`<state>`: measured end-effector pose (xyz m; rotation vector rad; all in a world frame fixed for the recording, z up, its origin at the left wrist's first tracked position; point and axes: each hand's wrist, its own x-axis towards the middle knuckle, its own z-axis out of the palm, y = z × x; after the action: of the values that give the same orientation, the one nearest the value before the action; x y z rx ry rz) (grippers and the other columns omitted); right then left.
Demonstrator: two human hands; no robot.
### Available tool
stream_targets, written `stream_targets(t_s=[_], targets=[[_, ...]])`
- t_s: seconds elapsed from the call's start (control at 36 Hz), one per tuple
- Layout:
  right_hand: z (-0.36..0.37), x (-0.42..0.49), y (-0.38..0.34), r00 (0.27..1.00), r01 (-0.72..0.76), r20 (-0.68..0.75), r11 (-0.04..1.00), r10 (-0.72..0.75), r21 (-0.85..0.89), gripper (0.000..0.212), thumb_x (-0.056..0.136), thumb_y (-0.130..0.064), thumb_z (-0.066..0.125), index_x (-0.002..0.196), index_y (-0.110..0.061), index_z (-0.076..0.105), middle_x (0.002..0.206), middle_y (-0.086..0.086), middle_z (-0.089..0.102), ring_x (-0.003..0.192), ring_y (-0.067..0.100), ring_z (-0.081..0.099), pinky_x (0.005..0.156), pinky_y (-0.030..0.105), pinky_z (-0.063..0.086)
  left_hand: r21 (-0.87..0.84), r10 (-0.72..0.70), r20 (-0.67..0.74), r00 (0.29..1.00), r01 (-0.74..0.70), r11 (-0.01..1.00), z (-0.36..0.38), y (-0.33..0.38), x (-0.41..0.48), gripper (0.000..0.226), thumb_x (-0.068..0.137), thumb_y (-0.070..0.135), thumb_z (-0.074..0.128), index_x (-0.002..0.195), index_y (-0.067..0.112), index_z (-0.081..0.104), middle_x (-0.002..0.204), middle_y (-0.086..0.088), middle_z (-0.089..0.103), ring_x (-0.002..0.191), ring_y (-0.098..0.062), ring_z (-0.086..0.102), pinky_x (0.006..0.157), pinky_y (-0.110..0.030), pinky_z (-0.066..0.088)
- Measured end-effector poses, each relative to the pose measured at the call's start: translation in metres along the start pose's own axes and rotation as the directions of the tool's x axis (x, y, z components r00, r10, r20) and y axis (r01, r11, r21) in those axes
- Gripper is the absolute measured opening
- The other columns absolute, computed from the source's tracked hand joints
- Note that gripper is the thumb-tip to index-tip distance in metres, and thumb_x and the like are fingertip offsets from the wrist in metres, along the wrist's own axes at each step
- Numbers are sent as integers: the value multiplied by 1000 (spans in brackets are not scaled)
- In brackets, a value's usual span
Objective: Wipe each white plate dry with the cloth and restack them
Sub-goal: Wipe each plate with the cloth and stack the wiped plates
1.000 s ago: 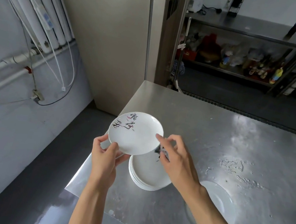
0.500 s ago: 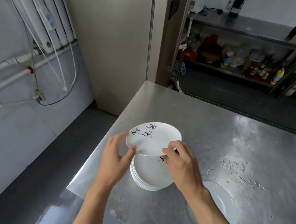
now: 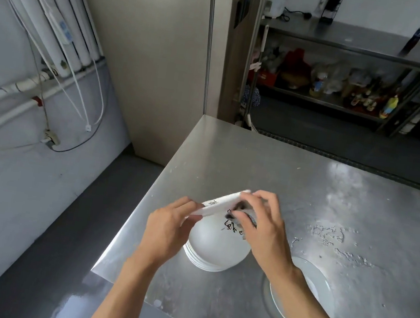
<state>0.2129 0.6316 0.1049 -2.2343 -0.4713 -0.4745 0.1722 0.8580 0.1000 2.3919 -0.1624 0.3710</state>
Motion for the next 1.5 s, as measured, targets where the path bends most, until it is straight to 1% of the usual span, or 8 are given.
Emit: stream_targets(t_s=[0.06, 0.17, 0.25, 0.36, 0.58, 0.81, 1.31, 1.5], targets=[[-1, -2, 3, 990, -121, -61, 990, 126, 68, 33, 91, -26, 73, 122, -22, 65, 121, -5, 45, 103, 13, 57, 90, 25, 49, -254, -163, 15, 987, 161, 954, 5, -4, -6, 8, 102, 27, 64, 106, 30, 71, 94, 10, 70, 81, -21, 67, 72, -44, 57], [-3, 2, 3, 923, -298, -202, 940, 328, 165, 23, 91, -22, 73, 113, -16, 69, 113, -1, 48, 101, 18, 60, 92, 35, 51, -716, -366, 101, 925, 323, 619, 5, 7, -13, 15, 99, 29, 66, 111, 23, 74, 102, -11, 76, 94, -35, 74, 74, -42, 60], [-1, 10, -4, 910, -325, -202, 925, 363, 196, 20, 88, -18, 77, 106, -17, 71, 112, 1, 47, 99, 10, 60, 92, 24, 49, -843, -477, 215, 852, 409, 351, 8, 14, -16, 22, 96, 27, 68, 118, 25, 73, 117, -11, 76, 105, -31, 75, 80, -41, 64], [8, 17, -17, 937, -308, -118, 937, 329, 168, 30, 85, -11, 79, 114, -11, 71, 117, 2, 45, 100, -8, 54, 92, 2, 37, -866, -524, 301, 797, 458, 199, 14, 20, -17, 20, 97, 26, 73, 117, 26, 73, 119, -9, 75, 103, -28, 74, 77, -35, 62], [22, 21, -34, 994, -106, 33, 994, 107, -26, 31, 90, -13, 73, 121, -15, 73, 119, 2, 59, 102, 25, 62, 94, 35, 51, -868, -491, 348, 798, 472, 153, 17, 28, -16, 15, 97, 27, 71, 112, 25, 72, 113, -7, 76, 97, -21, 74, 76, -33, 62], [19, 12, -35, 940, 176, 294, 984, -170, 7, 21, 91, -14, 72, 111, -18, 76, 108, -1, 63, 90, 21, 61, 82, 39, 53, -882, -543, 366, 755, 468, 56, 18, 18, -15, 9, 102, 22, 65, 106, 24, 73, 114, -14, 76, 95, -24, 73, 74, -33, 62], [16, 27, -22, 990, -53, 117, 981, 76, -188, 25, 91, -7, 68, 115, -11, 72, 108, 3, 59, 90, 29, 62, 74, 44, 55, -872, -471, 431, 770, 489, 1, 13, 11, -19, 20, 94, 28, 73, 113, 22, 70, 101, -7, 72, 82, -18, 66, 77, -34, 62], [26, 27, -41, 974, 168, 189, 963, -128, -213, 26, 88, -15, 67, 112, -25, 71, 115, -5, 61, 92, 25, 61, 79, 45, 51, -878, -474, 422, 773, 479, -1, 14, 20, -16, 20, 93, 29, 75, 112, 22, 71, 110, -9, 74, 88, -18, 71, 73, -30, 61]])
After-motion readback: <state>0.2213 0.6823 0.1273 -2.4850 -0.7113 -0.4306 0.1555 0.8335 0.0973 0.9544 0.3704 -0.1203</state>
